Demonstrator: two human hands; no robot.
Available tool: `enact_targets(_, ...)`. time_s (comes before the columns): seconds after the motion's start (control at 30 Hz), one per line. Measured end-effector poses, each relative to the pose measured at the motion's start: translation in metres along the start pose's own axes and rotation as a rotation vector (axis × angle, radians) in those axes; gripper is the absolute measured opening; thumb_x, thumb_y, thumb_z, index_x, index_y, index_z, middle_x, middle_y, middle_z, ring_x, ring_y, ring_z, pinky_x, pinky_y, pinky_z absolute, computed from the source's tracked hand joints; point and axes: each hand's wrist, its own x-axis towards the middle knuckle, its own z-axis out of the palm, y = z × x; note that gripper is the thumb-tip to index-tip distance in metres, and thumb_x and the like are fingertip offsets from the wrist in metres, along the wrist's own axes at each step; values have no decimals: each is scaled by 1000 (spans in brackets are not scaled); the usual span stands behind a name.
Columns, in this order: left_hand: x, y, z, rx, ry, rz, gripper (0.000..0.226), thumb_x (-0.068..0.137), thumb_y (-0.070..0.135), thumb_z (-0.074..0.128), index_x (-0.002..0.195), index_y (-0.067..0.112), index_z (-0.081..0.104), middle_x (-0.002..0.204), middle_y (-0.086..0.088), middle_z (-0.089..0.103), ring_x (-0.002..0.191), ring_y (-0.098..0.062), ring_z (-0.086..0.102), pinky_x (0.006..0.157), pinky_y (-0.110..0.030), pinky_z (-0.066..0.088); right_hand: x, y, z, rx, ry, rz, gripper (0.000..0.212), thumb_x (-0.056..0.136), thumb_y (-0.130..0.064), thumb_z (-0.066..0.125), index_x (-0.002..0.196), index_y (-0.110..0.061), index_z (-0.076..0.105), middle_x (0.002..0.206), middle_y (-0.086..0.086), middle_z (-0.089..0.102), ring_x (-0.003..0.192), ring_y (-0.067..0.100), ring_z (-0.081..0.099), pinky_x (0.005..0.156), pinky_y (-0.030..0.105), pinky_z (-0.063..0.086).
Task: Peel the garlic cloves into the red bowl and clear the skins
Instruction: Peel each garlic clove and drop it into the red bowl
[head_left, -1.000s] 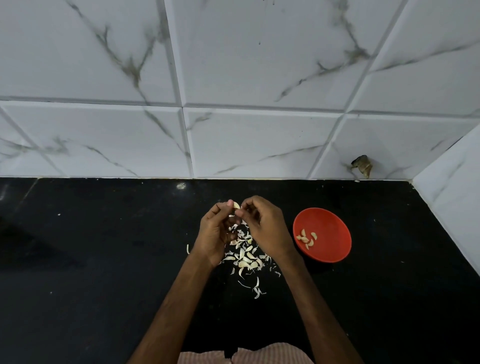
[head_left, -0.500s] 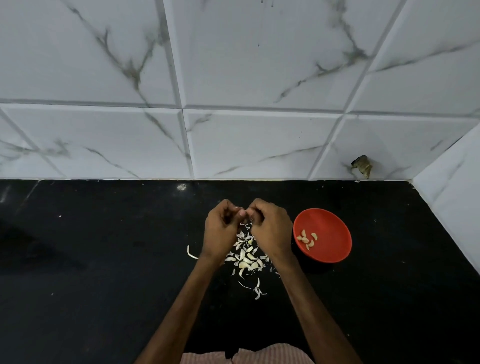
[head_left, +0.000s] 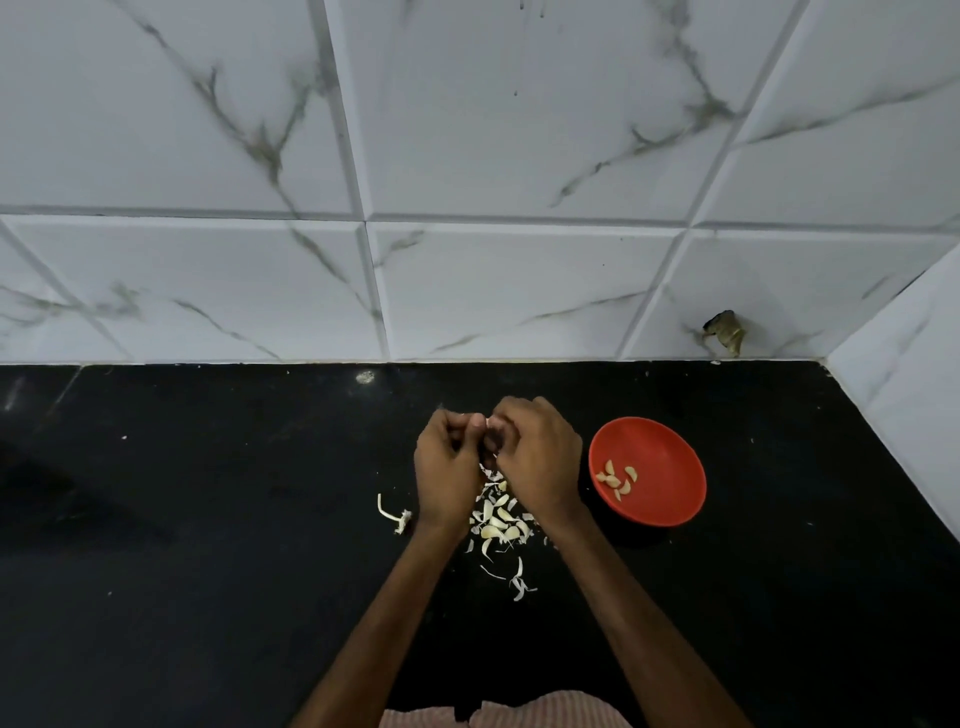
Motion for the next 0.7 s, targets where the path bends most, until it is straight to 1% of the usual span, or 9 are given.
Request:
enact_targets(0.1,5,-8,-10,188,-32,302,12,98,9,63,93,18,59,89,2,72,81,-13,71,69,-24,54,1,-6,0,232,-99,230,14,94,-14,65,80,-18,67,71,-8,65,69,10,61,60,35,50)
enact_targets(0.2,8,-9,-18,290,-98,413,21,98,6,61,106,26,61,100,12,72,95,-9,71,78,-19,55,0,-9,-3,401,-97,298,17,93,-8,65,78,-12,68,66,-7,63,65,14,63,65,41,54)
enact_targets(0.27,11,-7,-20,348,-144,442,17,98,7,61,108,20,65,99,12,73,94,-8,71,79,-19,55,0,-8,-5,374,-89,274,15,94,-8,65,79,-13,69,67,-8,63,66,14,63,63,40,53)
enact_targets(0.37,14,2,-20,291,-192,286,8,99,9,61,100,10,69,89,4,75,84,-8,72,76,-22,55,-1,-7,-8,119,-11,65,12,93,-9,62,83,-14,67,73,-4,63,70,14,57,53,31,44)
enact_targets(0.43,14,9,-19,242,-220,140,12,101,11,58,97,7,69,78,0,73,70,-10,66,66,-23,52,1,-4,-11,-55,46,-138,13,84,-3,59,79,-13,66,69,-4,62,70,16,55,46,25,35)
enact_targets(0.53,14,18,-18,-14,-279,-219,22,103,12,53,87,6,67,64,-1,59,49,-5,44,42,-15,35,6,6,-13,-223,96,-400,16,70,1,64,77,-13,68,68,-4,62,69,18,57,47,20,28)
enact_targets(0.6,13,21,-18,-159,-270,-409,27,103,11,52,79,7,64,61,-1,53,41,-1,34,32,-12,23,8,12,-12,-289,103,-538,20,70,1,58,80,-13,69,71,-3,61,71,18,56,49,22,35)
enact_targets(0.67,12,20,-17,-202,-237,-432,28,103,11,52,79,5,64,62,-1,53,39,-1,33,31,-12,21,8,13,-11,-317,78,-571,21,72,0,54,82,-12,69,72,-2,61,72,18,55,49,25,41)
enact_targets(0.7,11,18,-16,-183,-227,-378,26,103,12,52,82,4,65,63,-2,55,41,-2,35,33,-13,24,8,11,-10,-284,58,-509,20,73,2,58,82,-12,68,72,-3,62,72,18,55,47,24,40)
